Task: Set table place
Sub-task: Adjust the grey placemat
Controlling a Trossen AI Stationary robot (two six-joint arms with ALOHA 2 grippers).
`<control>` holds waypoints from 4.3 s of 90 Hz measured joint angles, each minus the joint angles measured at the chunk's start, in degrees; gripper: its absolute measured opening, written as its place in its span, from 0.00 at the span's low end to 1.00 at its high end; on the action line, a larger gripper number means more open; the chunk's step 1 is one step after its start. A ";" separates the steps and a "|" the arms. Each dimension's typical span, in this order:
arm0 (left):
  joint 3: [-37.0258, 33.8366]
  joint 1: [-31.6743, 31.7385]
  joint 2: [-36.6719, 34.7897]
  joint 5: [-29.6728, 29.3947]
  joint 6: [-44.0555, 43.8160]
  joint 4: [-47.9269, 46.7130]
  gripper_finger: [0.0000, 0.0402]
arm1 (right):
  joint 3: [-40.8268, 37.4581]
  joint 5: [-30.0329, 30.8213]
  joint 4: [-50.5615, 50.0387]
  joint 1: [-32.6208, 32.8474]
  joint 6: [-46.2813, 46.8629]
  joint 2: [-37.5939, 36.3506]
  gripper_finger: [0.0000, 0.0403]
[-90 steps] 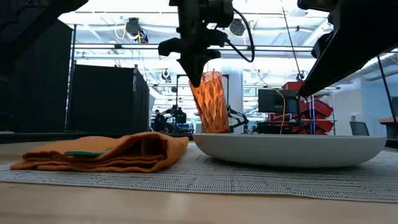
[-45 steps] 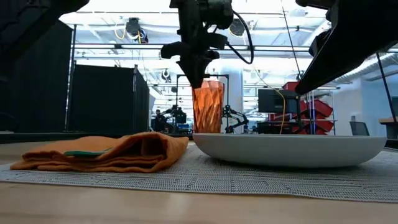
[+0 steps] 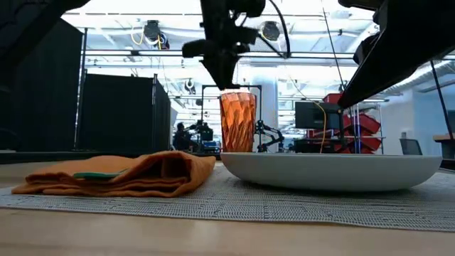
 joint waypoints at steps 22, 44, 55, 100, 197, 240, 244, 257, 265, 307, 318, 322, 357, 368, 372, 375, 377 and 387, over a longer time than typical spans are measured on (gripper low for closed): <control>0.00 -2.12 -4.84 -4.49 -6.81 -3.15 0.27 | 1.54 -0.03 -1.41 -2.23 -2.96 -0.60 0.45; -0.22 -2.85 -5.84 11.61 -26.05 -13.24 0.27 | 2.54 3.85 -12.82 -4.40 2.45 -6.95 0.45; -3.95 -3.68 -5.84 15.78 -29.38 -13.07 0.27 | 2.54 3.55 -21.03 -5.55 7.71 -10.30 0.40; -29.78 -2.17 -5.76 11.08 -29.61 -1.32 0.01 | 2.38 -13.26 -36.02 -9.10 9.03 -12.31 0.01; -63.89 3.33 -25.27 24.03 -41.62 36.83 0.01 | 2.29 -15.23 -36.43 -11.03 5.11 -12.26 0.03; -68.91 4.57 -25.27 25.75 -38.90 48.66 0.01 | -7.79 -19.47 -25.67 -12.62 7.64 -12.26 0.03; -69.42 4.56 -25.27 25.72 -38.87 50.11 0.01 | -8.09 -19.78 -25.12 -13.23 7.19 -12.26 0.03; -70.65 4.56 -23.67 26.58 -38.82 52.67 0.01 | -8.41 -19.89 -24.00 -14.91 5.34 -12.26 0.03; -70.96 4.56 -21.77 26.88 -38.69 52.83 0.01 | -8.41 -19.99 -23.78 -15.81 4.27 -12.26 0.03; -72.28 4.70 -20.19 27.38 -35.75 50.17 0.01 | -10.04 -21.61 -21.33 -19.79 1.36 -12.28 0.03; -74.04 4.74 -20.32 27.30 -35.41 50.96 0.01 | -10.29 -21.85 -20.48 -20.49 0.68 -12.28 0.03; -74.68 4.75 -20.41 27.09 -35.32 51.34 0.01 | -10.29 -22.01 -20.12 -20.81 0.35 -12.28 0.03; -75.28 6.07 -20.46 25.38 -32.13 50.47 0.01 | -10.31 -24.62 -19.03 -24.25 -2.72 -12.28 0.03; -75.28 7.13 -20.49 25.32 -30.84 49.32 0.01 | -10.32 -24.74 -18.59 -24.62 -3.27 -12.28 0.03; -75.28 7.36 -20.51 25.31 -30.26 48.94 0.01 | -10.32 -24.74 -17.93 -24.63 -3.45 -12.28 0.03; -75.28 7.47 -20.53 25.31 -29.79 48.73 0.01 | -10.32 -24.75 -17.32 -24.63 -3.54 -12.28 0.03; -75.28 7.51 -20.53 25.31 -29.56 48.70 0.01 | -10.32 -24.84 -16.87 -24.63 -3.66 -12.28 0.03; -75.43 7.51 -20.56 25.22 -28.33 48.71 0.01 | -10.32 -25.86 -14.74 -24.63 -3.96 -12.28 0.03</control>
